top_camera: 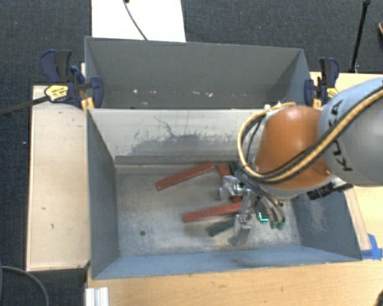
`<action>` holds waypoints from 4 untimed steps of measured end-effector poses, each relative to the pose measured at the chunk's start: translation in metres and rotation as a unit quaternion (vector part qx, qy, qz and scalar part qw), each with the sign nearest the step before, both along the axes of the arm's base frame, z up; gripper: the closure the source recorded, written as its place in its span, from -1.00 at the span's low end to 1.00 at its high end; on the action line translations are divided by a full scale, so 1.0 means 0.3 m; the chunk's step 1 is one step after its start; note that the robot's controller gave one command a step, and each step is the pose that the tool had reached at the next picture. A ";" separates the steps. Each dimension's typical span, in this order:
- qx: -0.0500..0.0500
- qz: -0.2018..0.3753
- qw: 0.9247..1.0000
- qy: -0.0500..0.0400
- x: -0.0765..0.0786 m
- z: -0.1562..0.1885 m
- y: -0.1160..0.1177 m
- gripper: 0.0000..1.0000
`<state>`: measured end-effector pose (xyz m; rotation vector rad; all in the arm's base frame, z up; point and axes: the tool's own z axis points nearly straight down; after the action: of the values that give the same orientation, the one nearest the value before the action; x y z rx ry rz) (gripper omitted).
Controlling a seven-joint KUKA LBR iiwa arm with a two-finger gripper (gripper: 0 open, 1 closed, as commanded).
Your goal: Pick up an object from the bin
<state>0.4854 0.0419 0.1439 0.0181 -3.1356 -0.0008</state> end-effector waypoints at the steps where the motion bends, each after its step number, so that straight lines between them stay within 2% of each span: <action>1: 0.000 -0.001 1.000 -0.004 0.007 0.011 -0.001 -1.00; 2: 0.000 0.034 0.999 -0.007 0.153 -0.232 -0.055 -1.00; 3: 0.000 0.034 0.999 -0.004 0.184 -0.316 -0.060 -1.00; 4: 0.000 0.035 0.999 -0.005 0.158 -0.240 -0.056 -1.00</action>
Offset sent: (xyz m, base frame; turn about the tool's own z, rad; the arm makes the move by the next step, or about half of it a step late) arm 0.0445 -0.0174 -0.0739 -0.0705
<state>0.5329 0.0251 0.0719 0.1275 -3.1422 -0.0014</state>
